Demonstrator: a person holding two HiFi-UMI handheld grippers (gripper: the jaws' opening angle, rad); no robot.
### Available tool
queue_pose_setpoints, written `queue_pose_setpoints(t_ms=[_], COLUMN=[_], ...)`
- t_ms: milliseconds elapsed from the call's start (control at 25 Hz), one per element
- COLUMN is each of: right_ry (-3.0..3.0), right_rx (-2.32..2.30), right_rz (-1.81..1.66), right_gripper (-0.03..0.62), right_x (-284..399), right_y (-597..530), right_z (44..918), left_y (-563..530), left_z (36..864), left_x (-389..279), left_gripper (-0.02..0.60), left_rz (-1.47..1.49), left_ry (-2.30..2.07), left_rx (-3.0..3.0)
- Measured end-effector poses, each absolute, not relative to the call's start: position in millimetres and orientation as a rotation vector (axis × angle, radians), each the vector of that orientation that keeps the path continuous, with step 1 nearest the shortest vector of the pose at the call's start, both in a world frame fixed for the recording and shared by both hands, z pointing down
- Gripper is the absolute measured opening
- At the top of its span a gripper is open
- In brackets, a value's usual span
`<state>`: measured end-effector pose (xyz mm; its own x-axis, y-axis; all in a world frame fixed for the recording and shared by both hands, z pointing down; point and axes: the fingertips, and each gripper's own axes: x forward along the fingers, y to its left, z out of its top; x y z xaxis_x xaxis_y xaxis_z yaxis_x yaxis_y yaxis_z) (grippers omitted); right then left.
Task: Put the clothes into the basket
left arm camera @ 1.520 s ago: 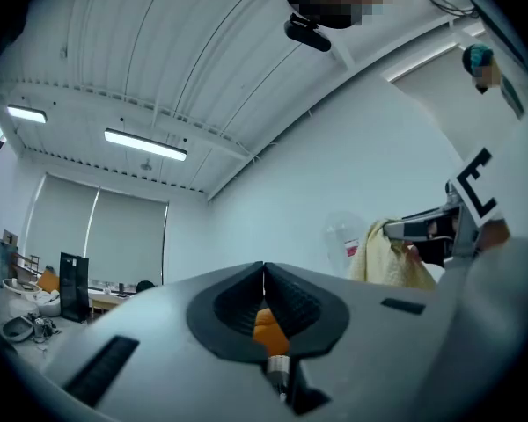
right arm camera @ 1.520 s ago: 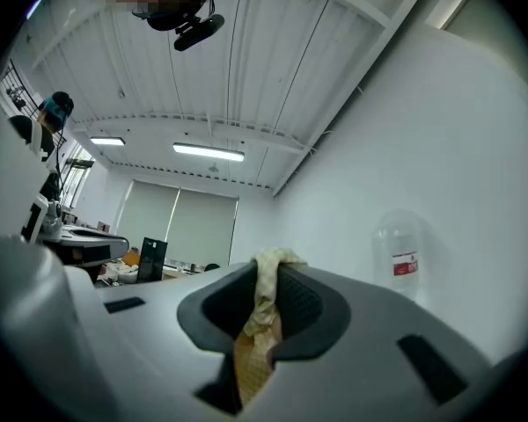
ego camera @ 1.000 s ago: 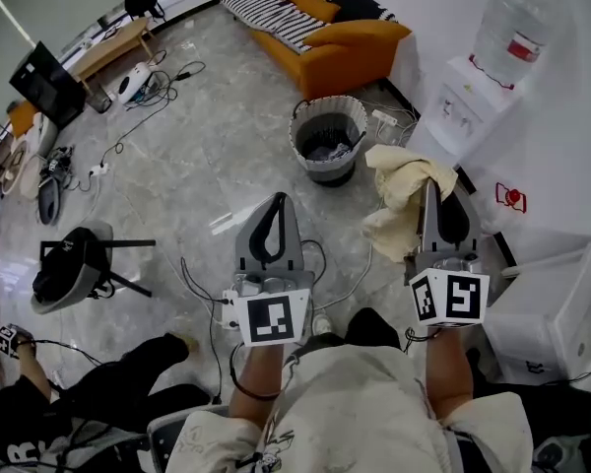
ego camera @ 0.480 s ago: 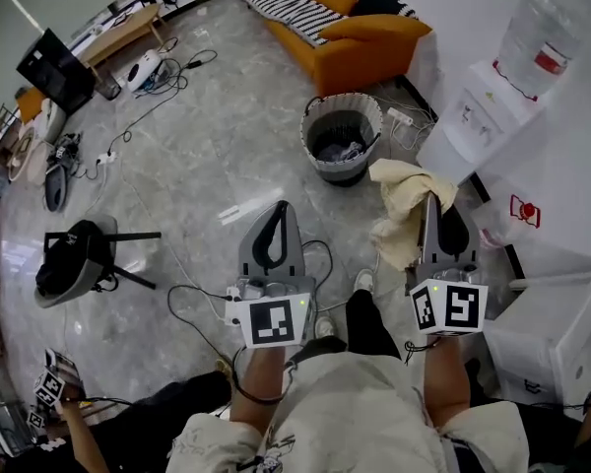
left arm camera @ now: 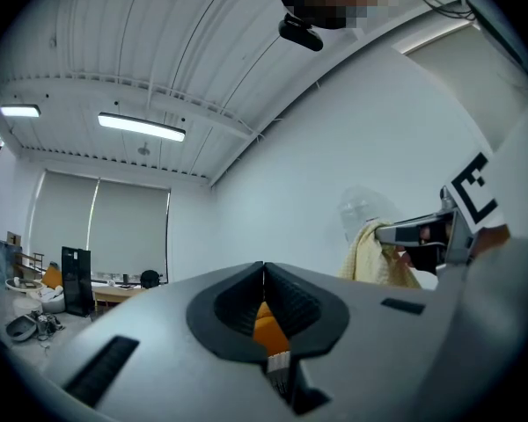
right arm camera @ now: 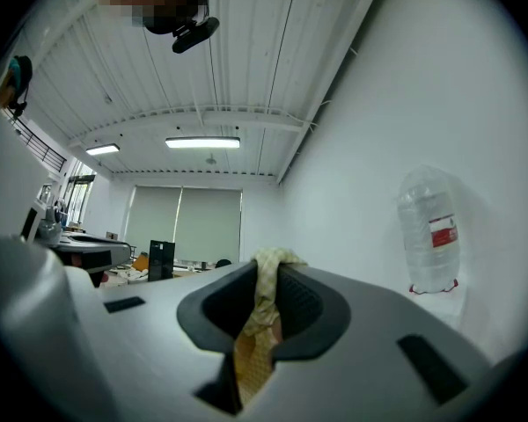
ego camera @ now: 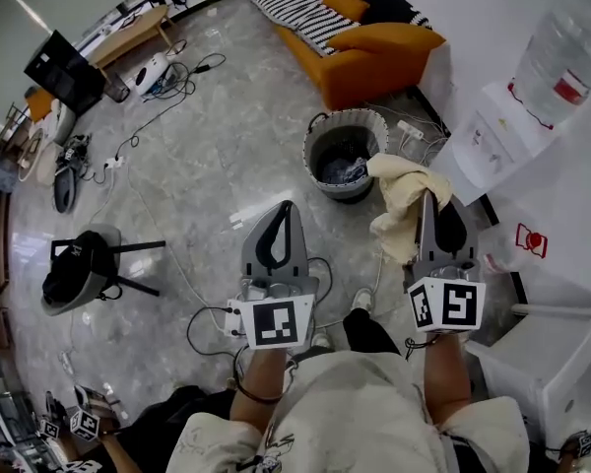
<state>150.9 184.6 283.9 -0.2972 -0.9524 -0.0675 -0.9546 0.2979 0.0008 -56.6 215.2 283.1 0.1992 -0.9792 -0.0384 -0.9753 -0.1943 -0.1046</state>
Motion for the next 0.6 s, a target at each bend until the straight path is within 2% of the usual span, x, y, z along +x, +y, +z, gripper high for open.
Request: queue_pose_setpoints(t_ms=[600], right_ry=[2.51], right_rx=[-1.746], right_rz=[0.054], right_gripper=[0.032], right_x=[212.9], right_y=[53.1], right_z=[275.9], left_y=[86.5], left_z=[275.5], left_x=[5.9], left_gripper=[0.002], left_rz=[-0.062], left_ry=[1.956], left_rx=[-2.3])
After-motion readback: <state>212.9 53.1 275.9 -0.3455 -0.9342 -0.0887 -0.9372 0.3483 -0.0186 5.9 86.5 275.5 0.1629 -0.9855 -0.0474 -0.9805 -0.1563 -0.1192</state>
